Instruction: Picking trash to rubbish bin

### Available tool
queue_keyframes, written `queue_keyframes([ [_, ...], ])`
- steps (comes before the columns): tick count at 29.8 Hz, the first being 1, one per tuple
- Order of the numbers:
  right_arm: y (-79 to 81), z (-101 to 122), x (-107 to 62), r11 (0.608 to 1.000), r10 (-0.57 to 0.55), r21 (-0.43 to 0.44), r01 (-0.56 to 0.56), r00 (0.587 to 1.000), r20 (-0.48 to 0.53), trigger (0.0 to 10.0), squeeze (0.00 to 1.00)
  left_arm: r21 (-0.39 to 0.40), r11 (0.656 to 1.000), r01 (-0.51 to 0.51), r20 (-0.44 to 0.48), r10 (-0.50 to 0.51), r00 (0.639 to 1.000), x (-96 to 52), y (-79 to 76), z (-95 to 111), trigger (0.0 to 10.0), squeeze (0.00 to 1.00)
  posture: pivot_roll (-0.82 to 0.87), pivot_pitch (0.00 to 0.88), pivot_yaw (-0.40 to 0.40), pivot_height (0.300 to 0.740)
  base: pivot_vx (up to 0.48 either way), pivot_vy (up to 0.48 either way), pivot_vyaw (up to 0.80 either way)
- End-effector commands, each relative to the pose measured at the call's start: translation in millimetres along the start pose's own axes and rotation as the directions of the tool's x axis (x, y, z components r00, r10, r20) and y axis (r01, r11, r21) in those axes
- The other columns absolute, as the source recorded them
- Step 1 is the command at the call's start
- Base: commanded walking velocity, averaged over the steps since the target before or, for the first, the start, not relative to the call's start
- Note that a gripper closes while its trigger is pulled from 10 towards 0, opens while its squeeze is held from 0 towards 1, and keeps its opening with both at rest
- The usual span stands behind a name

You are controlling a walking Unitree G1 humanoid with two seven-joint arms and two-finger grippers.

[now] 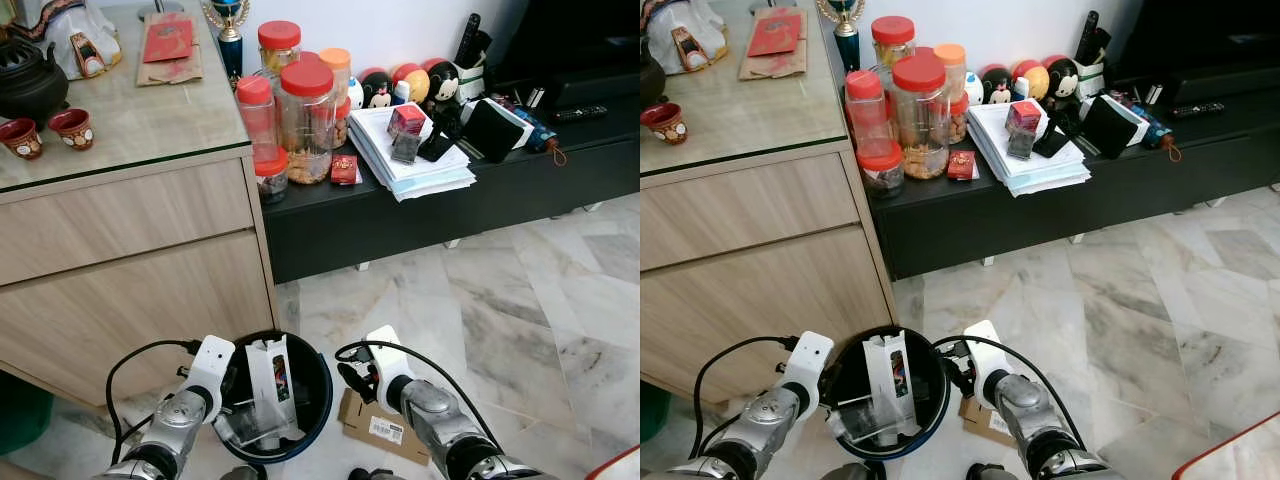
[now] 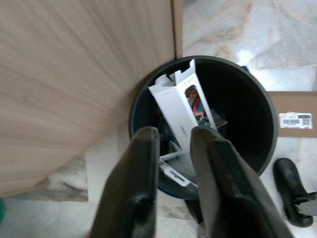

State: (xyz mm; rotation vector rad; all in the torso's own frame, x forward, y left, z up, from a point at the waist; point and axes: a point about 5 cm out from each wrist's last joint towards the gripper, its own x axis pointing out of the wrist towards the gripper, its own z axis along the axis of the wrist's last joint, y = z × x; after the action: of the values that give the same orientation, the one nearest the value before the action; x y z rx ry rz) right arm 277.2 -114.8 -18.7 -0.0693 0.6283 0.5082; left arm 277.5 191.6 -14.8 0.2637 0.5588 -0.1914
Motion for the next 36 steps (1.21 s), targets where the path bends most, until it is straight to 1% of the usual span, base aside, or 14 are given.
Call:
queue_keyframes([
  [1, -1.9, -8.5, -2.8, 0.999, -0.020, 0.031, 0.021, 1.000, -0.013, 10.0, 0.00, -0.010, 0.999, -0.039, -0.037, 0.039, 0.999, -5.2, 5.2, -13.4, 10.0, 0.00, 0.12, 0.160, -0.022, 0.740, 0.000, 0.000, 0.00],
  [5, -2.1, -19.4, -5.9, 0.997, -0.043, 0.060, 0.045, 0.998, -0.033, 10.0, 0.00, -0.071, 0.990, -0.123, -0.086, 0.117, 0.989, -13.7, 14.9, -31.5, 10.0, 0.00, 0.12, 0.154, -0.016, 0.740, 0.000, 0.000, 0.00],
  [7, -2.5, -30.9, -9.1, 0.993, -0.067, 0.090, 0.073, 0.995, -0.068, 10.0, 0.00, -0.099, 0.977, -0.188, -0.143, 0.173, 0.974, -23.1, 21.1, -50.0, 10.0, 0.00, 0.12, 0.150, -0.014, 0.740, 0.000, 0.000, 0.00],
  [10, -2.7, -40.1, -11.9, 0.989, -0.086, 0.108, 0.096, 0.992, -0.097, 10.0, 0.00, -0.120, 0.966, -0.230, -0.186, 0.205, 0.961, -30.2, 24.0, -63.4, 10.0, 0.00, 0.12, 0.145, -0.012, 0.740, 0.000, 0.000, 0.00],
  [11, -3.2, -47.6, -14.6, 0.986, -0.104, 0.118, 0.118, 0.987, -0.120, 10.0, 0.00, -0.128, 0.961, -0.245, -0.225, 0.213, 0.951, -36.2, 23.7, -74.7, 10.0, 0.00, 0.12, 0.145, -0.012, 0.740, 0.000, 0.000, 0.00],
  [12, -5.0, -69.8, -23.8, 0.973, -0.157, 0.136, 0.185, 0.968, -0.193, 10.0, 0.00, -0.165, 0.943, -0.289, -0.344, 0.219, 0.913, -55.4, 20.8, -107.8, 10.0, 0.00, 0.12, 0.141, -0.009, 0.740, 0.000, 0.000, 0.00],
  [13, -5.1, -86.2, -31.5, 0.960, -0.181, 0.167, 0.225, 0.953, -0.242, 10.0, 0.00, -0.201, 0.926, -0.320, -0.425, 0.211, 0.880, -70.8, 17.1, -130.3, 10.0, 0.00, 0.12, 0.139, -0.007, 0.740, 0.000, 0.000, 0.00],
  [17, -2.6, -100.4, -39.0, 0.959, -0.166, 0.183, 0.218, 0.950, -0.265, 10.0, 0.00, -0.219, 0.908, -0.357, -0.461, 0.227, 0.858, -83.1, 15.8, -144.7, 10.0, 0.00, 0.13, 0.141, -0.010, 0.740, 0.000, 0.000, 0.00],
  [21, -3.1, -109.4, -44.7, 0.941, -0.179, 0.232, 0.246, 0.944, -0.276, 10.0, 0.00, -0.245, 0.882, -0.402, -0.470, 0.254, 0.845, -89.1, 18.3, -150.2, 10.0, 0.00, 0.13, 0.147, -0.012, 0.740, 0.000, 0.000, 0.00],
  [24, -3.5, -112.1, -46.4, 0.936, -0.192, 0.235, 0.263, 0.939, -0.287, 10.0, 0.00, -0.251, 0.878, -0.408, -0.473, 0.256, 0.843, -89.8, 18.6, -150.9, 10.0, 0.00, 0.13, 0.147, -0.012, 0.740, 0.000, 0.000, 0.00],
  [26, -4.0, -115.0, -48.0, 0.929, -0.204, 0.240, 0.281, 0.931, -0.302, 10.0, 0.00, -0.247, 0.884, -0.397, -0.462, 0.252, 0.850, -85.9, 18.4, -146.7, 10.0, 0.00, 0.13, 0.146, -0.012, 0.740, 0.000, 0.000, 0.00],
  [29, -3.7, -114.7, -47.5, 0.921, -0.208, 0.258, 0.290, 0.930, -0.304, 10.0, 0.00, -0.250, 0.892, -0.376, -0.403, 0.258, 0.878, -71.0, 22.1, -127.8, 10.0, 0.00, 0.12, 0.145, -0.013, 0.740, 0.000, 0.000, 0.00],
  [33, -2.2, -112.5, -45.4, 0.920, -0.205, 0.266, 0.287, 0.933, -0.295, 10.0, 0.00, -0.265, 0.893, -0.363, -0.363, 0.256, 0.896, -64.2, 24.3, -117.7, 10.0, 0.00, 0.12, 0.139, -0.012, 0.740, 0.000, 0.000, 0.00],
  [36, -2.2, -111.8, -45.1, 0.915, -0.211, 0.276, 0.293, 0.933, -0.291, 10.0, 0.00, -0.264, 0.893, -0.365, -0.366, 0.257, 0.894, -64.2, 24.2, -117.9, 10.0, 0.00, 0.12, 0.134, -0.012, 0.740, 0.000, 0.000, 0.00],
])
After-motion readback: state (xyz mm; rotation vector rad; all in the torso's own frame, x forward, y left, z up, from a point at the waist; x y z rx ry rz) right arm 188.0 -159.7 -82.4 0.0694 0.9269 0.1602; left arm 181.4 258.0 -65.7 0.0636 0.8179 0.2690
